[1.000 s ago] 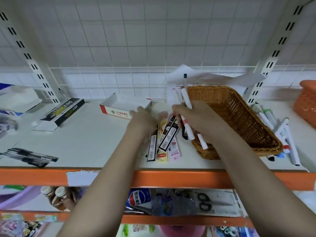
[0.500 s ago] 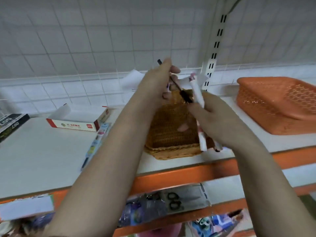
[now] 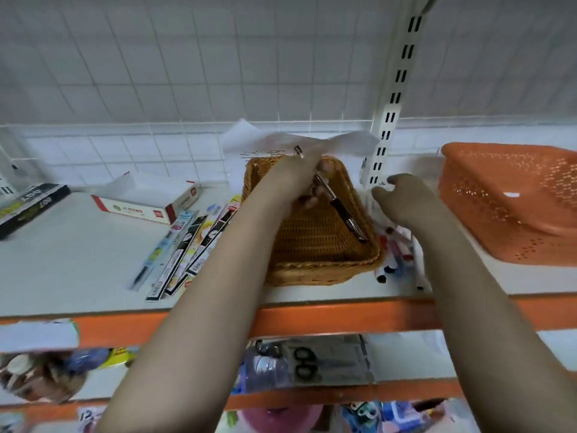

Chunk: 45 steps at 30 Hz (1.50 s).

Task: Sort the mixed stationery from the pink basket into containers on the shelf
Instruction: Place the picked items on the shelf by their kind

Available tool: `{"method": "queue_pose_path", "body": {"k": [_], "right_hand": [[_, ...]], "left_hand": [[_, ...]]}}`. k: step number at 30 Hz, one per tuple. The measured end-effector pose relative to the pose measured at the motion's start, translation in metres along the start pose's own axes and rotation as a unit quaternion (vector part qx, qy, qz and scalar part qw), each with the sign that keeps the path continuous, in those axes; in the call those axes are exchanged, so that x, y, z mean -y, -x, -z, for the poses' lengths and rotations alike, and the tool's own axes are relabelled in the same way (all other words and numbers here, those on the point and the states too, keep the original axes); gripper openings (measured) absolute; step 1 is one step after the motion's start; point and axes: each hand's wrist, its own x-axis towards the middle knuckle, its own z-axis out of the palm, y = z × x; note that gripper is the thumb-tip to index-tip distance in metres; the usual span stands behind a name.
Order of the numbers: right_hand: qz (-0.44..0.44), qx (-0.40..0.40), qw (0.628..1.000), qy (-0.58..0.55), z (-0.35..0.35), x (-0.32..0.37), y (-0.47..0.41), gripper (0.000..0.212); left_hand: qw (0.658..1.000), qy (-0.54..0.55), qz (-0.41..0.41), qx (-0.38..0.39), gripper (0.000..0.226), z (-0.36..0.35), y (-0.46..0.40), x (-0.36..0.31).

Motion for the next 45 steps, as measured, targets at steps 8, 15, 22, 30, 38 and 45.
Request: {"method": "queue_pose_path", "body": {"k": [8, 15, 22, 30, 38, 45], "right_hand": [[0.286, 0.141, 0.932, -0.172, -0.046, 0.112, 0.066, 0.018], [0.31, 0.182, 0.917, -0.174, -0.143, 0.214, 0.104, 0.006], [0.345, 0.196, 0.916, -0.056, -0.287, 0.336, 0.164, 0.023], [0.255, 0.099, 0.961, -0.047, -0.355, 0.417, 0.191, 0.027], [0.304, 0.06, 0.946, -0.096, -0.402, 0.536, 0.184, 0.022], [0.305, 0.064, 0.944, -0.104, -0.445, 0.642, 0.16, 0.02]], "left_hand": [[0.964, 0.2, -0.066, -0.162, 0.035, 0.103, 0.057, 0.015], [0.906, 0.137, -0.066, -0.395, 0.024, 0.251, 0.125, 0.084], [0.893, -0.119, -0.002, -0.435, 0.022, 0.405, 0.185, 0.168], [0.877, -0.221, -0.046, -0.424, 0.013, 0.537, 0.222, 0.193], [0.845, -0.402, -0.12, -0.331, 0.023, 0.646, 0.168, 0.191], [0.857, -0.352, -0.174, -0.333, 0.019, 0.726, 0.152, 0.194]]}}
